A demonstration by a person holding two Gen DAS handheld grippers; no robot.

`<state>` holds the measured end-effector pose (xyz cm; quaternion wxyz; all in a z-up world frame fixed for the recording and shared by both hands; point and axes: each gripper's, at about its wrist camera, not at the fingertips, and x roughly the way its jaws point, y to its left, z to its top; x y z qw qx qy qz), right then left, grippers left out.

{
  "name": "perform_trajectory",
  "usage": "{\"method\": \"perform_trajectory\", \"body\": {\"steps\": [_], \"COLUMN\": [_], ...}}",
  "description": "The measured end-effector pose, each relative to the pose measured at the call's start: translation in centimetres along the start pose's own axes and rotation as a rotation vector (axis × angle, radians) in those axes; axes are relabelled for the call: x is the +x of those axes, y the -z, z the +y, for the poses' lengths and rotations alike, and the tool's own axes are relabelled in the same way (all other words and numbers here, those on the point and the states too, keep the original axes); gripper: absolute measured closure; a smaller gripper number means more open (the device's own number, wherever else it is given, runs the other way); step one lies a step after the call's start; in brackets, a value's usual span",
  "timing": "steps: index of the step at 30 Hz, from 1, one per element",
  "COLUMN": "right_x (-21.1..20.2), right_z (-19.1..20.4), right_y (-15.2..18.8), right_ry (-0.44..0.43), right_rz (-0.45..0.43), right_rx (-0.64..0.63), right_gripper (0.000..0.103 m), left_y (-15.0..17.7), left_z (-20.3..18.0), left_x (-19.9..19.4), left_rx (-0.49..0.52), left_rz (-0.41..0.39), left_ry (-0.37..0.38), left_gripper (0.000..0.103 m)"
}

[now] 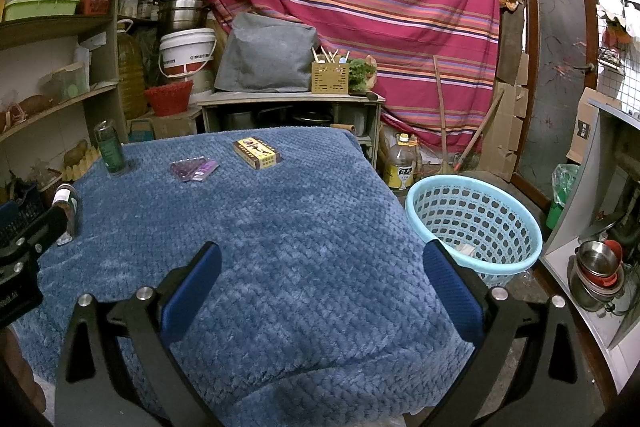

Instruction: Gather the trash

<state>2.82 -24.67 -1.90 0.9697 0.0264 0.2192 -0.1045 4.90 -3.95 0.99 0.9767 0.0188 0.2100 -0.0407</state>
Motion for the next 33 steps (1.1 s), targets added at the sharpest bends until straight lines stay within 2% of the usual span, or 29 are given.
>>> {"method": "perform_trajectory", "body": {"steps": [33], "right_x": [0.13], "right_z": [-0.2], "right_y": [0.28], "right_ry": [0.003], "right_rz": [-0.001], "right_rx": [-0.002], "right_gripper": [0.005], "left_y": [-0.41], "left_z": [-0.05], "left_x": [-0.12], "left_rx": [0.004], "left_rz": [-0.001], "left_ry": [0.002], "left_gripper": [0.005]}}
